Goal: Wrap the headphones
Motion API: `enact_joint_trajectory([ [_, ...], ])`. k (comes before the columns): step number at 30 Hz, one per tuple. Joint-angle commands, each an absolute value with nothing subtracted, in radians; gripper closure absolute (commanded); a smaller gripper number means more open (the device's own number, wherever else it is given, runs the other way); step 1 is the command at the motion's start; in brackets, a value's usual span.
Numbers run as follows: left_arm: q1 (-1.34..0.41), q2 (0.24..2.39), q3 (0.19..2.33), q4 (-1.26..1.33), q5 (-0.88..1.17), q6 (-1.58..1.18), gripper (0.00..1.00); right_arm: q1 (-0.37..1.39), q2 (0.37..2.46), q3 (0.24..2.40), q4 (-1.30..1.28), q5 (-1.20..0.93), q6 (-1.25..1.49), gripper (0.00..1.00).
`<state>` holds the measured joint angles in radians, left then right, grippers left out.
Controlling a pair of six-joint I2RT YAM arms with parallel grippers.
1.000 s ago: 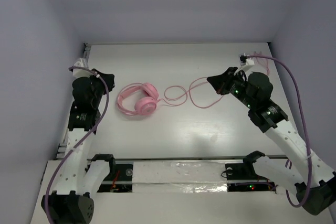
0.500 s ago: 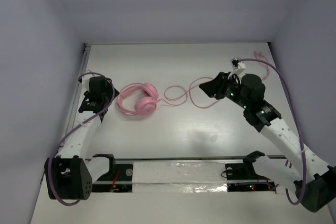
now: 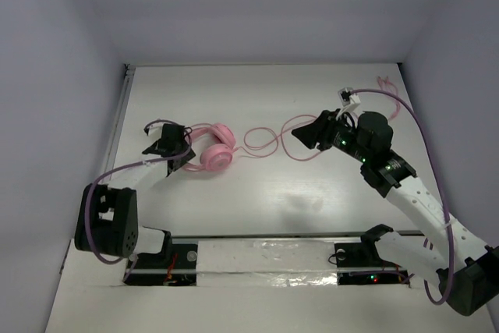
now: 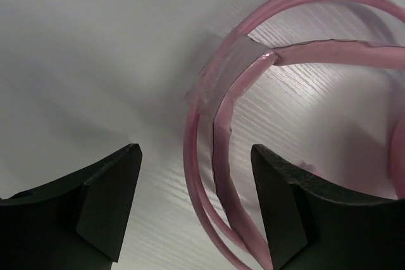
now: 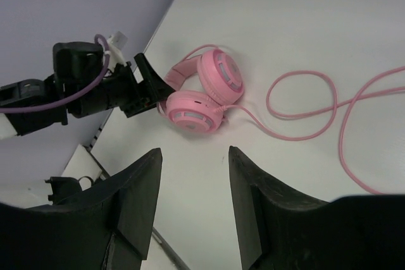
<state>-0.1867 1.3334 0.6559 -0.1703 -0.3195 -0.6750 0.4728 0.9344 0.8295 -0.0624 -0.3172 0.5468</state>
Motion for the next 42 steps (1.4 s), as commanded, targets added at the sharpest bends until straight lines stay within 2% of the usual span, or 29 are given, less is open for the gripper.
enact_joint_trajectory([
  [1, -0.186, 1.383, 0.663, -0.101, -0.331, -0.687, 0.32, 0.482, 0.914, 0.815, 0.018, -0.353, 0.551, 0.47],
  [5, -0.186, 1.462, 0.680, -0.051, -0.310, -0.681, 0.34, 0.482, 0.916, 0.810, 0.021, -0.351, 0.551, 0.47],
  [8, -0.186, 1.505, 0.683, -0.026, -0.290, -0.677, 0.41, 0.491, 0.917, 0.808, 0.026, -0.350, 0.552, 0.47],
  [9, -0.195, 1.512, 0.683, -0.018, -0.284, -0.676, 0.49, 0.491, 0.919, 0.807, 0.028, -0.348, 0.554, 0.47],
  [11, -0.195, 1.538, 0.683, -0.006, -0.272, -0.673, 0.53, 0.491, 0.922, 0.807, 0.031, -0.348, 0.554, 0.48],
  [15, -0.204, 1.566, 0.693, 0.015, -0.267, -0.666, 0.74, 0.491, 0.917, 0.811, 0.026, -0.334, 0.552, 0.48],
  [16, -0.204, 1.563, 0.692, 0.018, -0.267, -0.663, 0.86, 0.491, 0.913, 0.815, 0.022, -0.330, 0.549, 0.48],
  [18, -0.204, 1.563, 0.689, 0.017, -0.264, -0.663, 1.00, 0.491, 0.902, 0.816, 0.018, -0.324, 0.549, 0.48],
  [24, -0.216, 1.476, 0.706, 0.019, -0.181, -0.635, 1.00, 0.491, 0.899, 0.818, 0.005, -0.313, 0.545, 0.49],
  [26, -0.225, 1.363, 0.751, -0.036, -0.160, -0.620, 1.00, 0.491, 0.902, 0.815, 0.005, -0.319, 0.540, 0.64],
  [27, -0.225, 1.324, 0.773, -0.063, -0.135, -0.602, 1.00, 0.491, 0.905, 0.813, 0.009, -0.324, 0.538, 0.80],
  [28, -0.225, 1.252, 0.800, -0.086, -0.115, -0.591, 1.00, 0.491, 0.916, 0.811, 0.017, -0.331, 0.535, 1.00],
  [31, -0.225, 1.169, 0.938, -0.205, -0.092, -0.528, 1.00, 0.500, 0.945, 0.821, 0.032, -0.342, 0.520, 1.00],
  [32, -0.225, 1.160, 1.016, -0.269, -0.089, -0.508, 1.00, 0.511, 0.963, 0.822, 0.043, -0.348, 0.514, 0.97],
  [33, -0.225, 1.152, 1.050, -0.300, -0.078, -0.496, 1.00, 0.511, 0.972, 0.822, 0.057, -0.353, 0.506, 0.89],
  [34, -0.225, 1.137, 1.086, -0.317, -0.071, -0.474, 1.00, 0.511, 0.980, 0.825, 0.067, -0.359, 0.485, 0.68],
  [36, -0.225, 1.128, 1.172, -0.359, -0.045, -0.465, 1.00, 0.511, 0.988, 0.822, 0.090, -0.383, 0.457, 0.49],
  [37, -0.225, 1.124, 1.201, -0.367, -0.031, -0.456, 1.00, 0.511, 0.989, 0.822, 0.110, -0.417, 0.442, 0.36],
  [42, -0.215, 1.157, 1.368, -0.419, 0.090, -0.430, 1.00, 0.529, 0.989, 0.805, 0.170, -0.491, 0.385, 0.18],
])
